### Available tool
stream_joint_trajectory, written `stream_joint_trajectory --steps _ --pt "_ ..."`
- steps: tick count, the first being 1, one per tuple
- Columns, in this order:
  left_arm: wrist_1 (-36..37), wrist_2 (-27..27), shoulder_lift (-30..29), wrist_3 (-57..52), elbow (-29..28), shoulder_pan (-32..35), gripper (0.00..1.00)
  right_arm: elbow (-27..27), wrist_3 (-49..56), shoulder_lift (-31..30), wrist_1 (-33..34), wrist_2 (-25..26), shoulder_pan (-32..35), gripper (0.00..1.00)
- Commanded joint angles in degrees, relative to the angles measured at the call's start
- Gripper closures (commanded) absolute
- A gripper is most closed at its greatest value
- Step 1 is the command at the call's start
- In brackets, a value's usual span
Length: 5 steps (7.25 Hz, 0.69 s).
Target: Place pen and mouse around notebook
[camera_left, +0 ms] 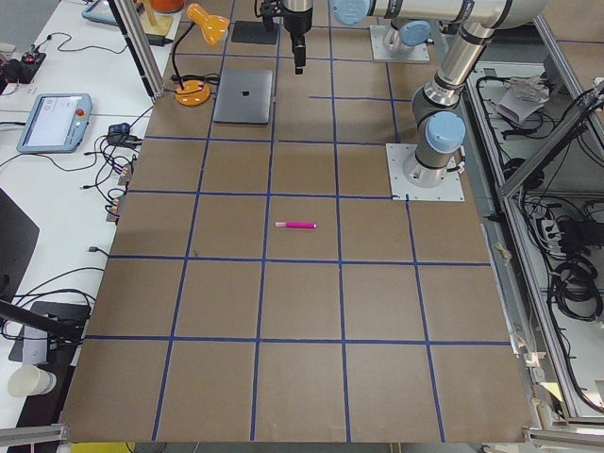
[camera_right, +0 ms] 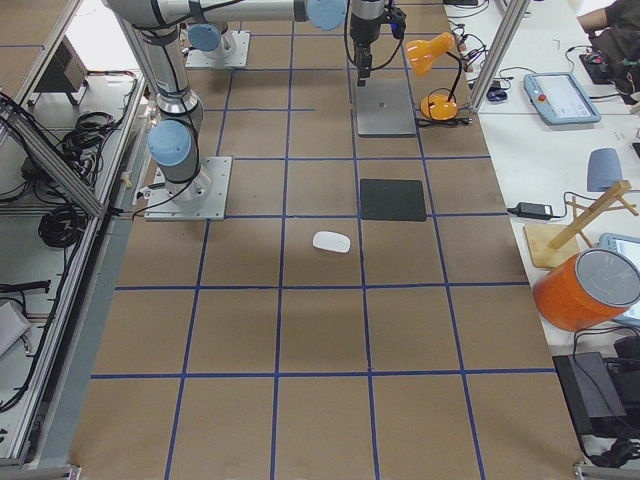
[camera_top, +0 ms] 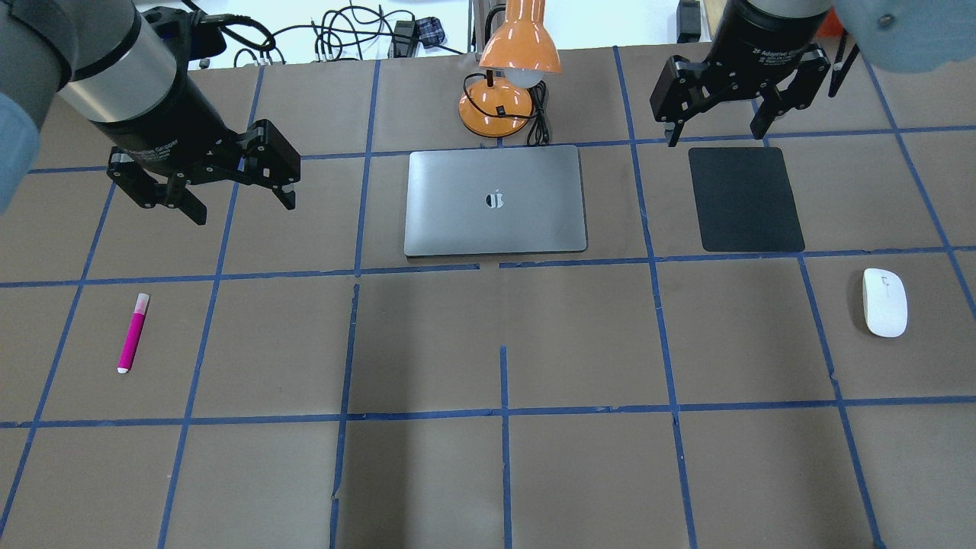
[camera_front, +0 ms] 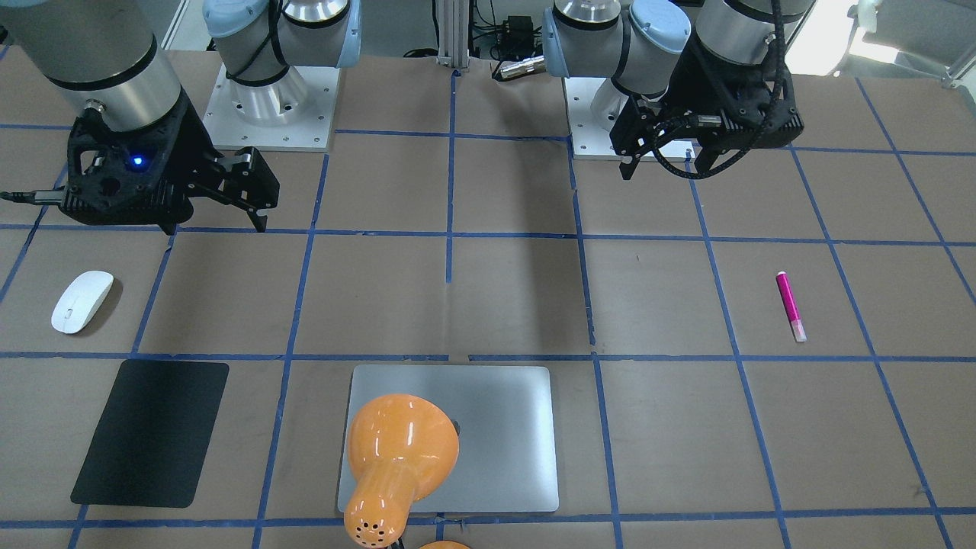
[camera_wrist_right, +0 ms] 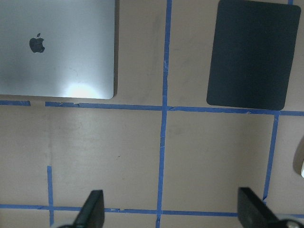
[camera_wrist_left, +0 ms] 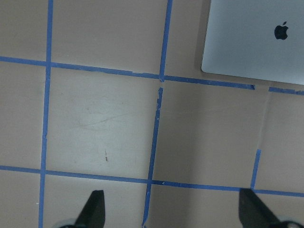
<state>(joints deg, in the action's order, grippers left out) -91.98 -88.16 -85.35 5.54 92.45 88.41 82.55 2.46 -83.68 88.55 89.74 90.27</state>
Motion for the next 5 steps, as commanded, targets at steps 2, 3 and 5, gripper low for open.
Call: stream_joint_trajectory --steps 2,3,5 --pt "0.05 0.00 0.00 0.00 0.01 0.01 0.00 0.42 0.69 0.97 0.04 0.25 -0.01 0.00" --pt "0.05 -0.08 0.09 0.00 0.01 0.01 0.00 0.42 0.44 0.89 0.04 0.43 -0.27 0.00" --pt "-0.65 -0.78 2.62 -3.92 0.54 -1.04 0.00 2.16 5.49 0.97 0.22 0.61 -5.42 0.00"
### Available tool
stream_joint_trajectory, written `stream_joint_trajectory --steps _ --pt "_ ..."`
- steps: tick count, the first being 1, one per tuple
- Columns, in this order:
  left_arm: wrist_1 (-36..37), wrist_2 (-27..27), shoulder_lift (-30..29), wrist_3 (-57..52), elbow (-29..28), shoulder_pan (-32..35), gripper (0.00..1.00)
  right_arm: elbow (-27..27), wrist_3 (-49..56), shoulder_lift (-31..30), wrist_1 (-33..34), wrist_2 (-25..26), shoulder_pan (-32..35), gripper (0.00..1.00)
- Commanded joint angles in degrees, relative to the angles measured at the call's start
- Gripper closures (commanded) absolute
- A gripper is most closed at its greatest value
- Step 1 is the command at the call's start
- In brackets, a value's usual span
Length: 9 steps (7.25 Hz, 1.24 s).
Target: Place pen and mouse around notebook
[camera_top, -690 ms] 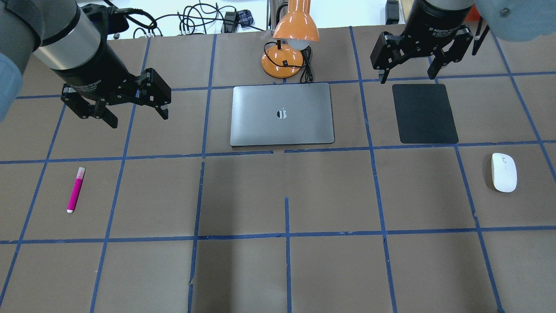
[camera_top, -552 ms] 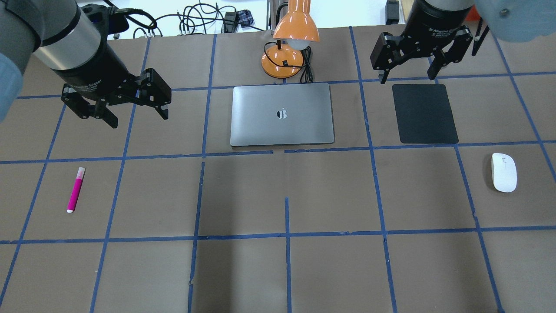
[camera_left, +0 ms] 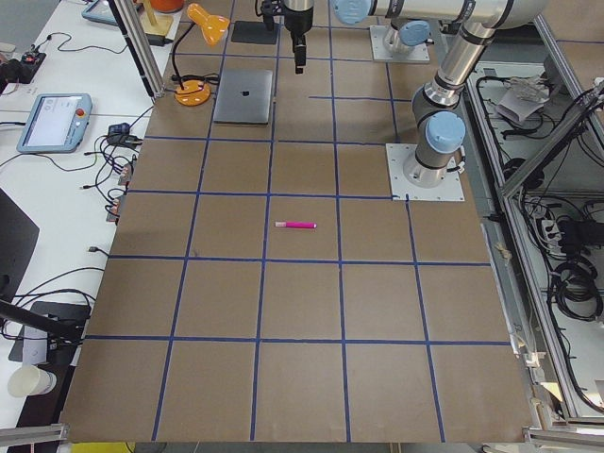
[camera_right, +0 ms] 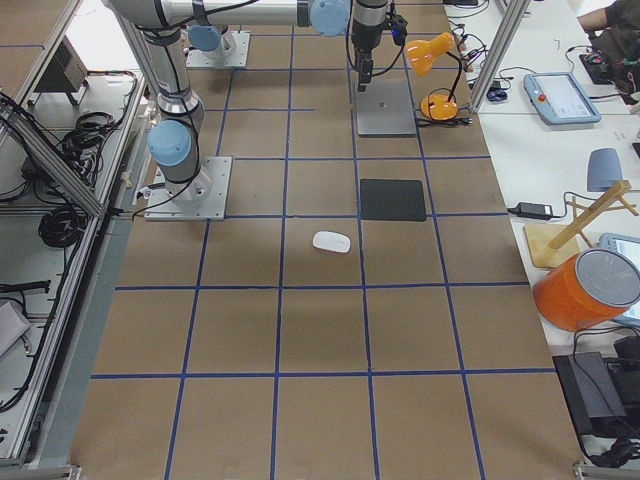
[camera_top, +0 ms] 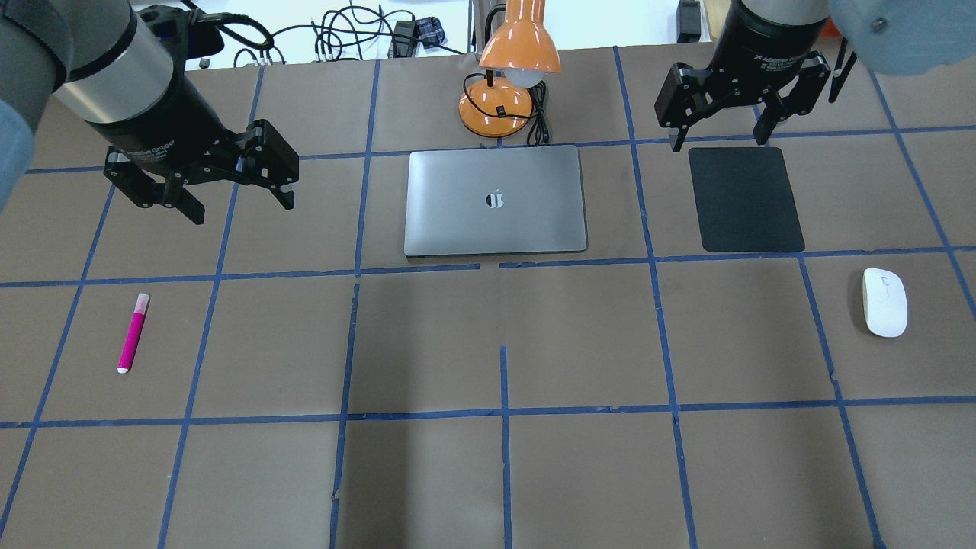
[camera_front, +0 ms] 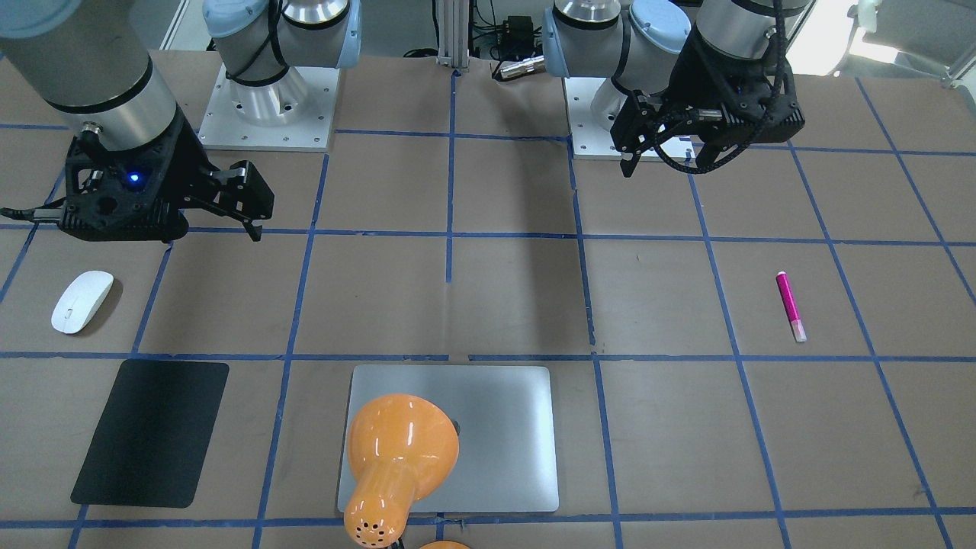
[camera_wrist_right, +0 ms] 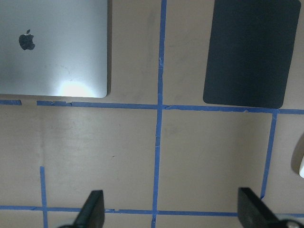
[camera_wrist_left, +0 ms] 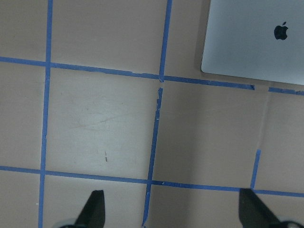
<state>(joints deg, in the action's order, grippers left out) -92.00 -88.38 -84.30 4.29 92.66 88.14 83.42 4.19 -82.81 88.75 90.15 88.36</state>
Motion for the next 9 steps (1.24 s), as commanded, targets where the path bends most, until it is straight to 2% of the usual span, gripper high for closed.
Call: stream_joint_trajectory --steps 1,2,3,5,6,7,9 --pt "-1.33 -5.78 2.21 -11.24 2.24 -5.13 0.00 4.35 10.07 0.45 0.54 -0.32 -11.12 0.00" --pt "0.31 -6.53 1.87 -20.72 5.74 -12.48 0.01 9.08 13.79 1.24 5.07 -0.24 -17.28 0.00" --pt "7.55 -6.28 -0.05 -31.17 9.52 -19.60 0.02 13.65 19.31 1.42 13.20 0.72 -20.91 0.00" --pt "31.05 -3.66 -4.09 -49.30 23.28 -32.09 0.02 21.74 23.13 4.65 19.24 0.03 -31.61 0.00" --pt "39.27 1.84 -6.98 -54.86 29.09 -37.98 0.02 24.48 24.18 7.46 27.36 0.55 -33.58 0.00" --pt "43.70 4.42 -10.93 -57.27 31.07 -41.35 0.02 27.03 27.15 8.27 33.35 1.16 -35.61 0.00" --pt "47.58 2.18 -17.96 -56.78 30.91 -41.56 0.02 31.52 26.75 9.24 36.22 1.61 -37.91 0.00"
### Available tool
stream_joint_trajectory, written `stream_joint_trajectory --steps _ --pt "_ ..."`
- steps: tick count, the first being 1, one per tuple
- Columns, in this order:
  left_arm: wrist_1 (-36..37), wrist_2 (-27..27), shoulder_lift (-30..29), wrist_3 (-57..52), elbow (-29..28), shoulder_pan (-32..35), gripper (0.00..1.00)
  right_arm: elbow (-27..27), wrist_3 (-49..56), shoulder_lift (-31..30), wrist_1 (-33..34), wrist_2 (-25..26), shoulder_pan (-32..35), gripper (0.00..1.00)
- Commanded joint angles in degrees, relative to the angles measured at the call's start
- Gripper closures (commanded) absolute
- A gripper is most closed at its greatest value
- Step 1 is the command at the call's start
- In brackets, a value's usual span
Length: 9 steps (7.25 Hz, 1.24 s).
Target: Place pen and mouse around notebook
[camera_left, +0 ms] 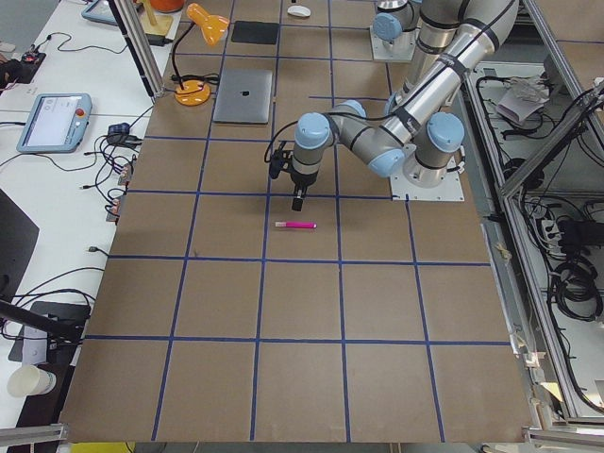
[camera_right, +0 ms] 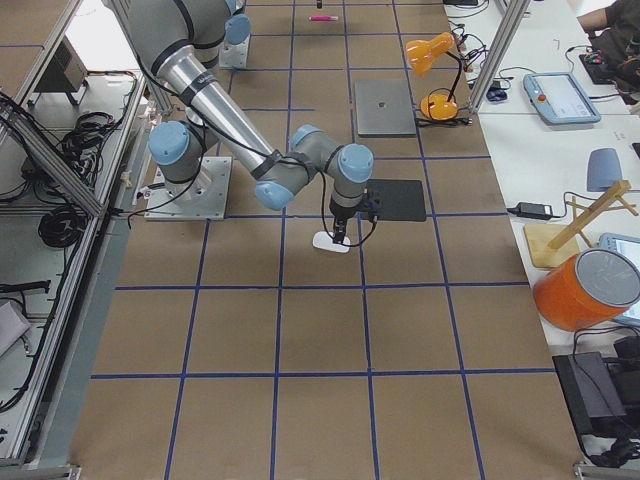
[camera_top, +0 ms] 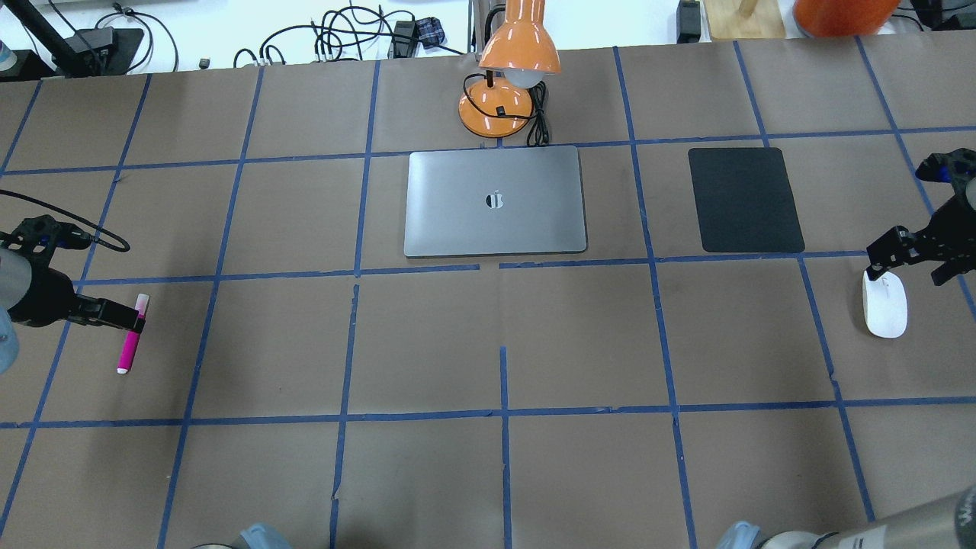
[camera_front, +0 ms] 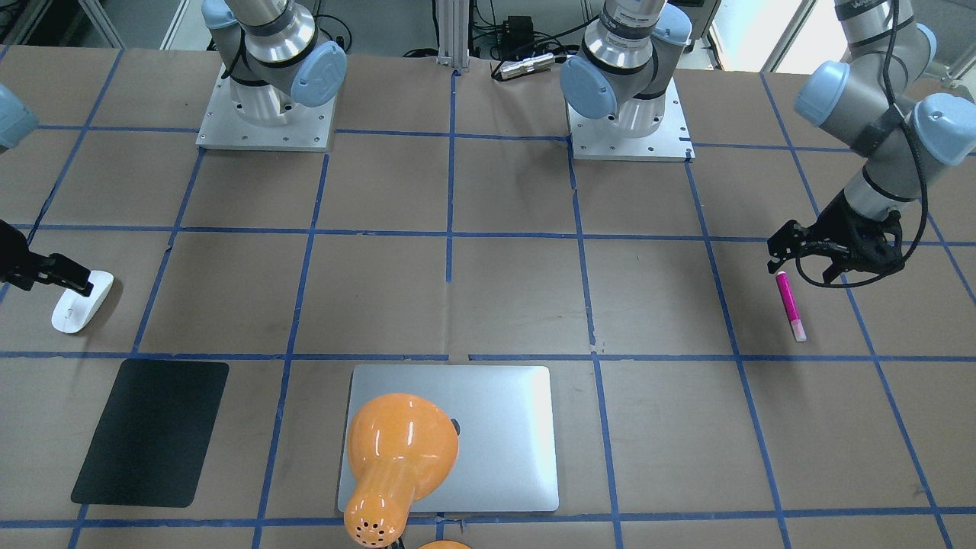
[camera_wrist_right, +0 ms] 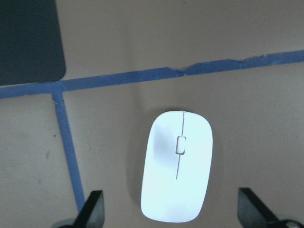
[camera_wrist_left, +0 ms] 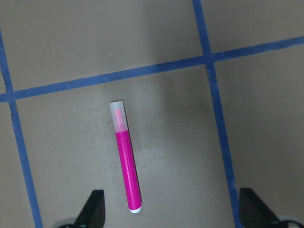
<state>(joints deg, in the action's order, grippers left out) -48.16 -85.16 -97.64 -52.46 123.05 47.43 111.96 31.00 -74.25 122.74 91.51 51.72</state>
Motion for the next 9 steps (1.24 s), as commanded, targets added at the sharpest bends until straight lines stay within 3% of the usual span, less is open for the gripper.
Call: stream_joint_trajectory --steps 1,2,3,4,5,6,8,9 --pt "6.39 -2.28 -6.75 0.34 0.44 -0.84 0.02 3.96 -2.76 0.68 2.15 0.25 -1.27 0.00" --pt "7.89 -2.29 -8.16 0.51 0.44 -0.84 0.05 5.01 -3.31 0.77 4.42 0.59 -1.27 0.00" --pt "8.87 -2.20 -9.14 1.13 0.18 -0.84 0.15 5.98 -3.23 1.47 8.09 1.82 -1.18 0.00" --pt "8.96 -2.38 -9.41 1.83 0.09 -0.76 0.49 5.99 -3.40 2.52 8.39 1.83 -1.18 0.00" --pt "8.96 -2.55 -9.15 1.92 0.09 -0.76 0.89 6.08 -3.58 3.49 8.48 1.65 -1.18 0.00" --pt "8.96 -2.47 -8.97 1.92 0.09 -0.76 1.00 6.16 -3.66 3.93 10.31 1.48 -1.18 0.01" --pt "8.96 -2.38 -9.15 2.01 0.17 -0.76 1.00 6.16 -3.84 3.94 11.29 0.95 -1.10 0.39" --pt "8.96 -2.55 -9.23 2.01 0.09 -0.76 1.00 5.90 -3.84 3.94 11.12 1.38 -1.10 0.51"
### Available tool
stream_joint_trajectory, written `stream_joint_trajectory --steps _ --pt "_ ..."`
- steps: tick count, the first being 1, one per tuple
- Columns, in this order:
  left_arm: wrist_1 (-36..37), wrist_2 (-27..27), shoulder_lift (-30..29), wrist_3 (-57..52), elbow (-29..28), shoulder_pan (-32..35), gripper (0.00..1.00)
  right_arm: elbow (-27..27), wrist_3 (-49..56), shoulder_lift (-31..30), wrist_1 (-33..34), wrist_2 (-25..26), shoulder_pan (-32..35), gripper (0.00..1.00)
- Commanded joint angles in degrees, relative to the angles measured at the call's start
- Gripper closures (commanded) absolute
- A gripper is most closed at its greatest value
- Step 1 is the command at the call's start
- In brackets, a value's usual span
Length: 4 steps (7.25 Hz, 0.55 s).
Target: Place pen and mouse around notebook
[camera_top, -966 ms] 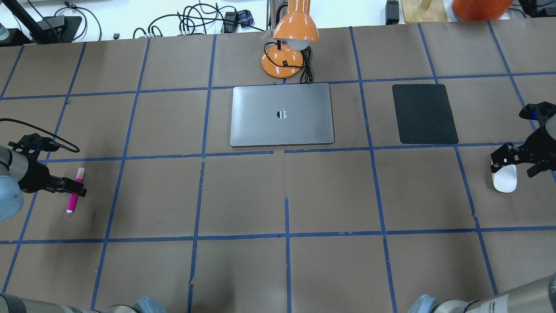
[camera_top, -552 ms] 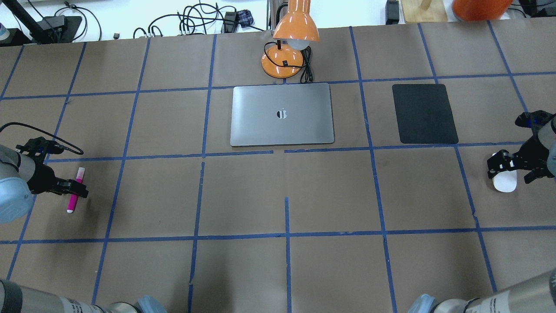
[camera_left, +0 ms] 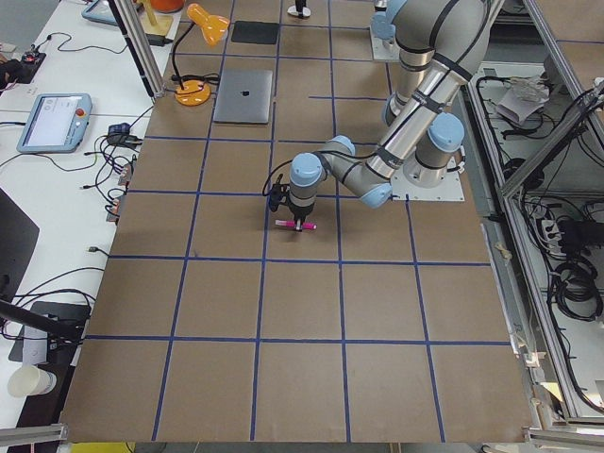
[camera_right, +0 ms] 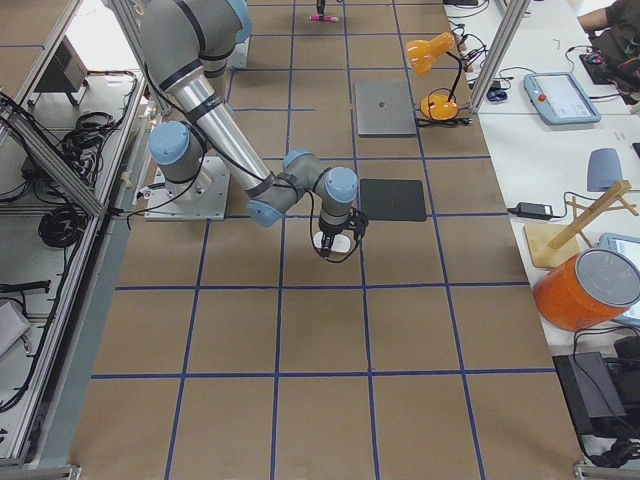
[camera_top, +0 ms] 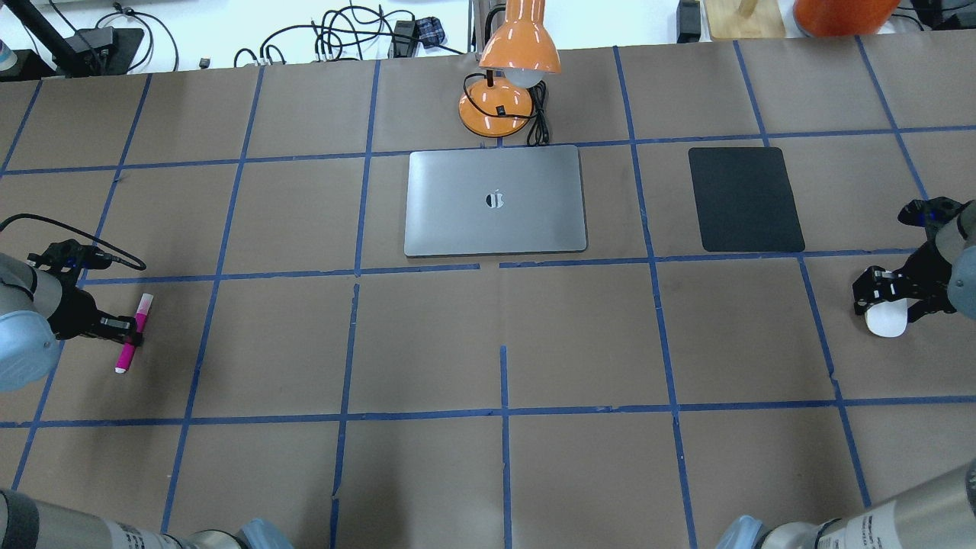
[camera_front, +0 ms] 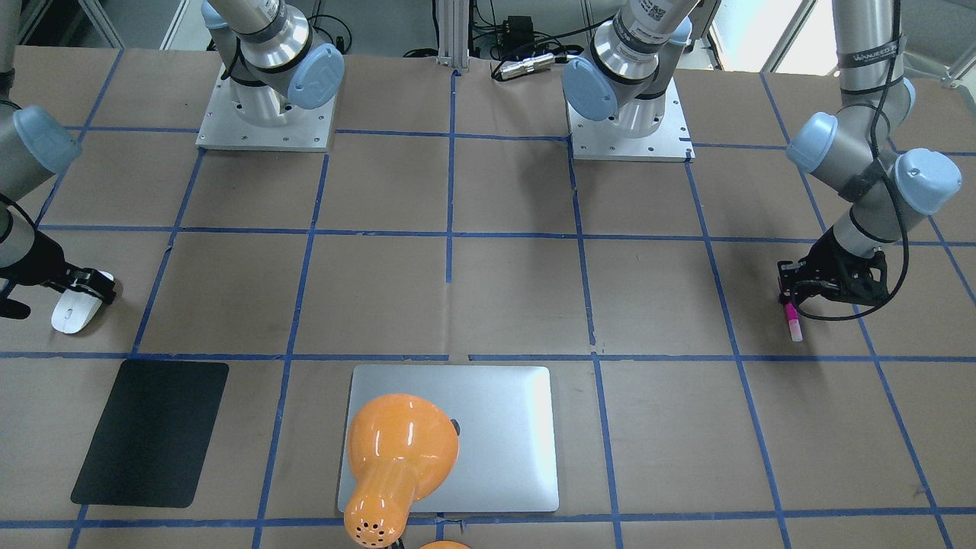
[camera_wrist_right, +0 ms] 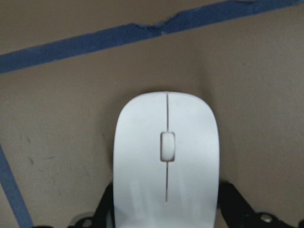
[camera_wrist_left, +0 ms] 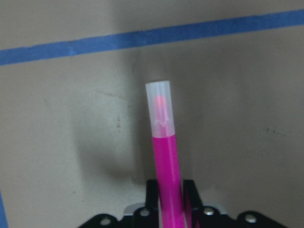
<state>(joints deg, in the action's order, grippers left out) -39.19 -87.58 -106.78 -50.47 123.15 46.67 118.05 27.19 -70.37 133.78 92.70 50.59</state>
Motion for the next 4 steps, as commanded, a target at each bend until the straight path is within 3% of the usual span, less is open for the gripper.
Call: stream_joint_trajectory --steps 1,3,4 --pt "-2.10 -1.79 1.21 2.37 -1.24 0.61 1.00 -0.80 -0.12 -0.90 -0.09 0.46 0.38 0.55" --pt "-14.88 -2.24 5.16 19.61 -6.58 7.95 1.00 -5.43 -0.47 -1.09 -1.05 -0.41 2.30 0.59" --pt "-17.82 -2.33 7.45 33.45 -7.39 13.13 1.00 -9.21 -0.99 -0.57 -3.33 -0.50 6.41 0.59"
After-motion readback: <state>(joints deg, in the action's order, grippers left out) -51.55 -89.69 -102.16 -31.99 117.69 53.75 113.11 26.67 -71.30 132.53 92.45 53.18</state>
